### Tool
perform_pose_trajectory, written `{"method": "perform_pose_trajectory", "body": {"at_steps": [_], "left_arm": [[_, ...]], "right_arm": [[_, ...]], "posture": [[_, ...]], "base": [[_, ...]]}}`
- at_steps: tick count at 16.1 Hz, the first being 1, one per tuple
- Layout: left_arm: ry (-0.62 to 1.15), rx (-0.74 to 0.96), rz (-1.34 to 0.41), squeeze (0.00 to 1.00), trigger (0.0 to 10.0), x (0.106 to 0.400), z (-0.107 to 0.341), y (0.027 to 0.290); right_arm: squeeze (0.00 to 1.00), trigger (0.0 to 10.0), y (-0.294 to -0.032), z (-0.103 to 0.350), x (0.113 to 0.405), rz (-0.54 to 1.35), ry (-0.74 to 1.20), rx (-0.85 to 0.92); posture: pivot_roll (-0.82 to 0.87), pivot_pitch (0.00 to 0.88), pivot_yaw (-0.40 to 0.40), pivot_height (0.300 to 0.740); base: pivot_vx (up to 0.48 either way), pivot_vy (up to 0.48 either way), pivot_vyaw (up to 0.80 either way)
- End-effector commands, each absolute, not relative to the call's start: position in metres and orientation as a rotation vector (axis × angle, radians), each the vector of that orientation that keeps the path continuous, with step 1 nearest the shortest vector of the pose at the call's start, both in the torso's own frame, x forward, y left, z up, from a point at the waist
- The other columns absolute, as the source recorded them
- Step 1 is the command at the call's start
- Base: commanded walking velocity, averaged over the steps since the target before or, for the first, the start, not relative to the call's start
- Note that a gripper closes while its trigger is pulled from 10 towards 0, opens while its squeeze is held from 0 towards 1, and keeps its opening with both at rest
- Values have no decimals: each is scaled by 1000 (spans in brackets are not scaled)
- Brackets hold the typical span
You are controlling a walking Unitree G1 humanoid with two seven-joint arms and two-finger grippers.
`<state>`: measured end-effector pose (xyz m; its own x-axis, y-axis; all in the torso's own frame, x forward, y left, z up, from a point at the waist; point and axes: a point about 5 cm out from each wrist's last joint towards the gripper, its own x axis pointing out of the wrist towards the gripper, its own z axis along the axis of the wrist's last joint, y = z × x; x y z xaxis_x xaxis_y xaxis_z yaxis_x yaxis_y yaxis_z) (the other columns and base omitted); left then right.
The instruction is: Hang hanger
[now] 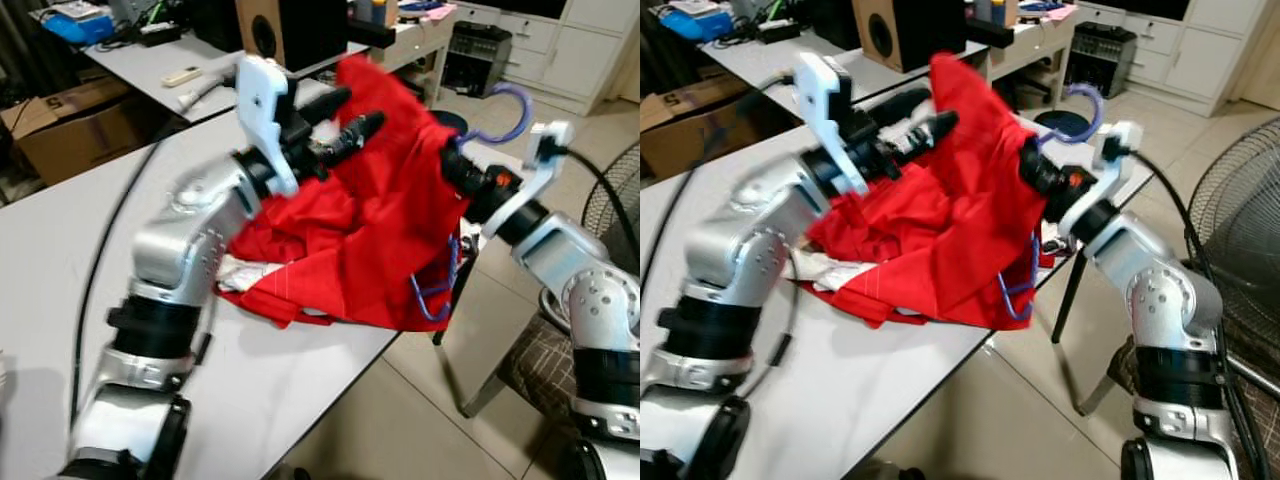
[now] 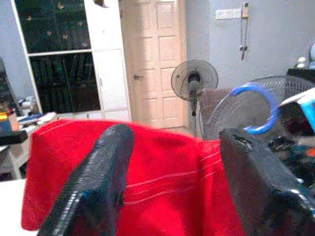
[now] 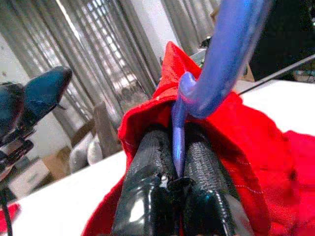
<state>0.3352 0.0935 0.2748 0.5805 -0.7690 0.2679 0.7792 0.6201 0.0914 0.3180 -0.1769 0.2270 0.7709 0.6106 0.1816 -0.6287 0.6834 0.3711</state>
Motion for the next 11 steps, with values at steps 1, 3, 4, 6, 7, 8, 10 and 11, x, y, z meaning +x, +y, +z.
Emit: {"method": "perform_pose_trajectory", "body": {"at_steps": [1,3,4,6,7,8,10,11], "left_arm": [[-352,-8,-845,1000,10000,343,292,114],[-434,-4,-847,608,10000,346,312,132],[-453,21,-892,0,10000,345,316,134],[-387,75,-884,0,10000,351,306,136],[-331,69,-797,0,10000,359,296,140],[-296,71,-741,0,10000,362,289,142],[-156,35,-667,0,10000,352,250,146],[-116,43,-629,0,10000,343,233,150]], "right_arm": [[0,10000,-176,236,307,769,-78,367],[0,10000,-181,238,296,845,-83,316],[0,10000,-182,239,291,891,-90,304],[0,10000,-187,243,286,903,-110,283],[0,10000,-191,245,289,841,-120,271],[0,10000,-194,247,290,788,-128,254],[0,10000,-203,246,283,532,-128,201],[0,10000,-203,243,274,498,-149,168]], "posture": [[18,0,105,740],[19,0,106,740],[20,0,105,740],[20,0,108,740],[19,0,109,740],[18,0,109,740],[16,0,110,740],[9,0,117,740]], "base": [[0,0,0],[0,0,0],[0,0,0],[0,0,0],[0,0,0],[0,0,0],[0,0,0],[0,0,0]]}}
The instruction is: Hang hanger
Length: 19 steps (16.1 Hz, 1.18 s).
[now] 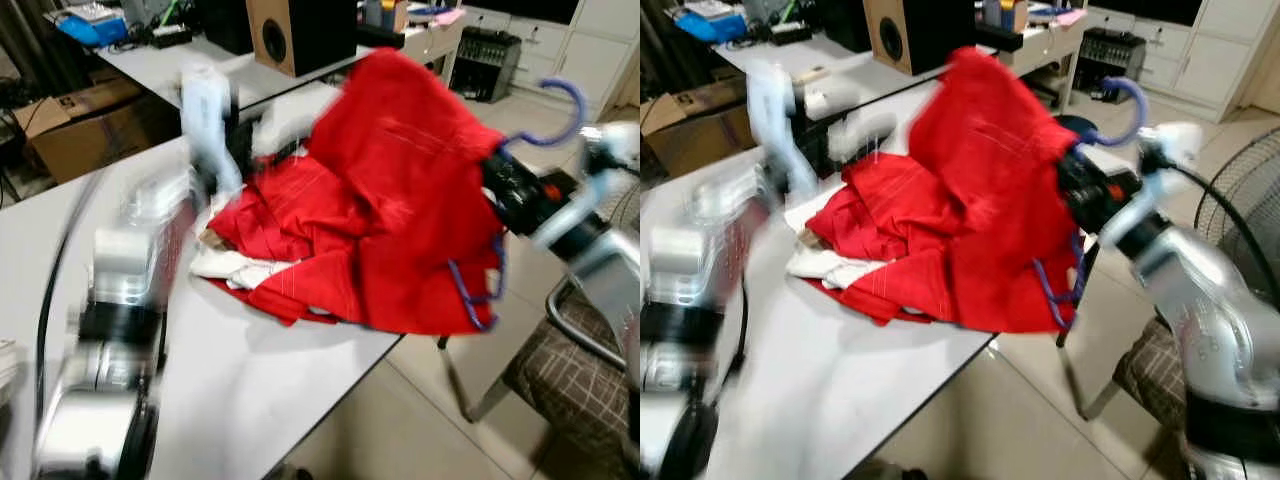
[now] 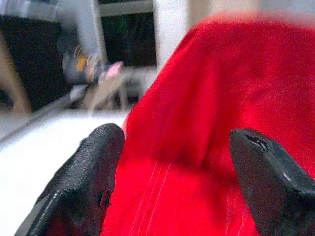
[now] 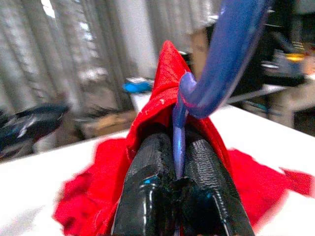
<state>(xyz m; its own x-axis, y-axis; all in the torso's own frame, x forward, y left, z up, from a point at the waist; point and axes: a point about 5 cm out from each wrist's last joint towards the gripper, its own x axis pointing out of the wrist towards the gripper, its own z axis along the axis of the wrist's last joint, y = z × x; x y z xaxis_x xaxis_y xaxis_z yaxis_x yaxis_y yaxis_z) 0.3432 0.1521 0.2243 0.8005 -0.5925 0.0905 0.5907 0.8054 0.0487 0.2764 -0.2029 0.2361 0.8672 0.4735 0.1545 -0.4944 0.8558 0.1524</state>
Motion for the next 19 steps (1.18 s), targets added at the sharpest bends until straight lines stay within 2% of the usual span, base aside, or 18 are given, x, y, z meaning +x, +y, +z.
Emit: {"method": "perform_pose_trajectory", "body": {"at_steps": [1,2,3,7,11,14,19], "left_arm": [[-76,43,-556,0,10000,334,212,158],[-59,41,-529,0,10000,331,207,162],[-36,60,-457,0,10000,319,199,172],[-74,54,-443,0,10000,303,204,170],[-89,63,-452,0,10000,289,206,159],[-93,59,-445,0,10000,287,207,155],[-181,86,-378,0,10000,288,234,183]], "right_arm": [[0,10000,-200,241,267,451,-160,139],[0,10000,-196,240,264,459,-151,130],[0,10000,-176,233,254,539,-125,108],[0,10000,-155,223,245,584,-120,80],[0,10000,-142,234,240,635,-189,76],[0,10000,-135,230,238,687,-171,46],[0,10000,-135,214,239,771,-91,-58]], "posture": [[2,0,120,740],[0,0,121,740],[14,0,107,740],[28,0,101,740],[33,0,107,740],[41,0,98,740],[61,0,68,740]], "base": [[0,0,0],[0,0,538],[0,0,800],[0,0,800],[0,0,800],[0,0,788],[0,0,788]]}}
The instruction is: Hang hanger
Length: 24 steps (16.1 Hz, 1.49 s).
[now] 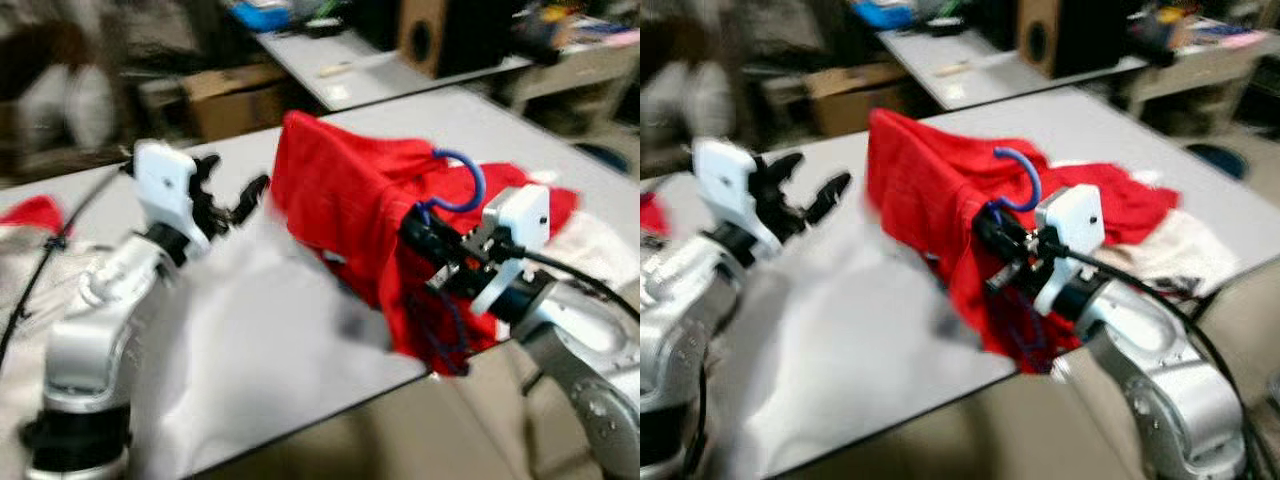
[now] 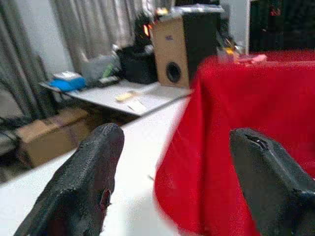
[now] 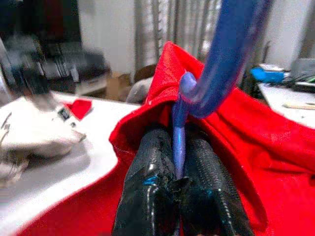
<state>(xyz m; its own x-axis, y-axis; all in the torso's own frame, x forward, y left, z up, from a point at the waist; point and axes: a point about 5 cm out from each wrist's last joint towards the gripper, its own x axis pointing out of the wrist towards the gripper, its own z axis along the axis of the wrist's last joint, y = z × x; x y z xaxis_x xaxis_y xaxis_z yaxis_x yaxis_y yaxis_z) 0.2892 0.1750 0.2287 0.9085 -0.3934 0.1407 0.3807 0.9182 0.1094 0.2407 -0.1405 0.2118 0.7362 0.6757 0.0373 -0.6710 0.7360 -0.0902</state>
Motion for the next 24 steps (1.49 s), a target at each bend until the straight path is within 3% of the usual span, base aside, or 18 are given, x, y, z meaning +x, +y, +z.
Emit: {"method": "perform_pose_trajectory", "body": {"at_steps": [1,2,5,8,11,14,19,24], "left_arm": [[-194,96,-370,0,10000,288,237,188],[-215,120,-321,0,10000,288,243,201],[-245,146,-294,0,10000,286,253,215],[-240,169,-639,0,10000,276,257,185],[-212,157,-714,0,10000,279,252,171],[-38,46,-621,0,10000,282,213,158],[15,-21,-554,0,10000,273,184,145],[18,-22,-528,0,10000,265,181,139]], "right_arm": [[0,10000,-135,211,239,787,-76,-108],[0,10000,-132,198,239,860,-22,-271],[0,10000,-132,186,233,980,29,-417],[0,10000,-135,190,235,1035,-4,-427],[0,10000,-139,195,235,1073,-22,-456],[0,10000,-166,183,245,801,73,-363],[0,10000,-191,174,240,499,128,-304],[0,10000,-194,173,230,438,166,-190]], "posture": [[61,0,68,740],[66,0,58,740],[84,0,41,740],[94,0,40,740],[87,0,60,740],[87,0,63,740],[59,0,55,740],[48,0,31,740]], "base": [[0,0,788],[0,0,788],[0,0,792],[0,0,798],[0,0,800],[0,0,446],[0,0,0],[-131,0,0]]}}
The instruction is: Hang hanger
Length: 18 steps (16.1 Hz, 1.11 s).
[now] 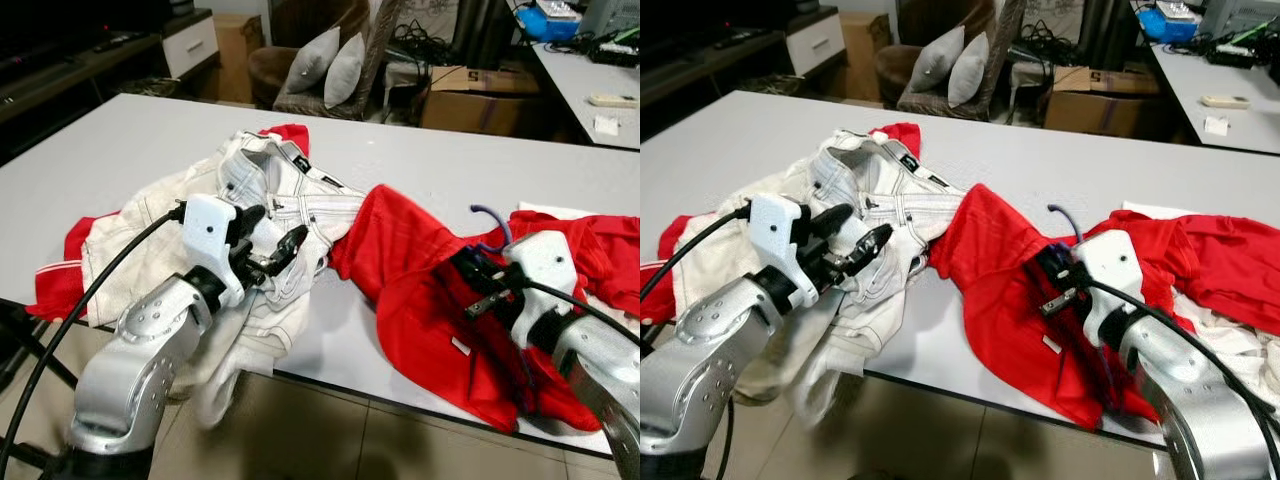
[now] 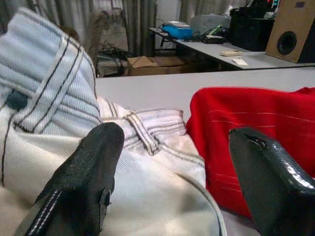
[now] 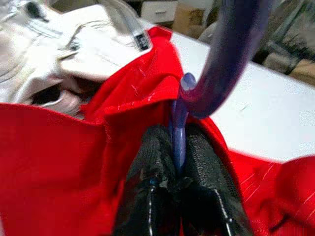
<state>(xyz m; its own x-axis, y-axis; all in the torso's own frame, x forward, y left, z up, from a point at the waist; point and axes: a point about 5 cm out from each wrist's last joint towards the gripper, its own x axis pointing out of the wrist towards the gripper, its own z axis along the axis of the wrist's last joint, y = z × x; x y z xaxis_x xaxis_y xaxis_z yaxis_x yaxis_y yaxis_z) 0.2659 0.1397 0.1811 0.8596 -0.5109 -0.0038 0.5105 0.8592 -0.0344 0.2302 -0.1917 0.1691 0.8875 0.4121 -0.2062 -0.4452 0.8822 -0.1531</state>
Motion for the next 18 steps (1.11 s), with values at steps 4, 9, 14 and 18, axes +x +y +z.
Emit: {"method": "perform_pose_trajectory", "body": {"at_steps": [4,9,14,18], "left_arm": [[28,-19,-553,0,10000,258,178,133],[25,-14,-572,0,10000,254,180,133],[18,-12,-597,0,10000,253,182,132],[18,-12,-633,0,10000,252,181,130]], "right_arm": [[0,10000,-205,182,225,436,127,-205],[0,10000,-232,231,210,431,-212,85],[0,10000,-244,234,198,427,-244,109],[0,10000,-248,242,183,495,-262,168]], "posture": [[43,0,31,740],[43,0,41,740],[41,0,47,740],[35,0,62,740]], "base": [[-329,0,0],[-316,0,0],[-110,0,0],[0,0,0]]}}
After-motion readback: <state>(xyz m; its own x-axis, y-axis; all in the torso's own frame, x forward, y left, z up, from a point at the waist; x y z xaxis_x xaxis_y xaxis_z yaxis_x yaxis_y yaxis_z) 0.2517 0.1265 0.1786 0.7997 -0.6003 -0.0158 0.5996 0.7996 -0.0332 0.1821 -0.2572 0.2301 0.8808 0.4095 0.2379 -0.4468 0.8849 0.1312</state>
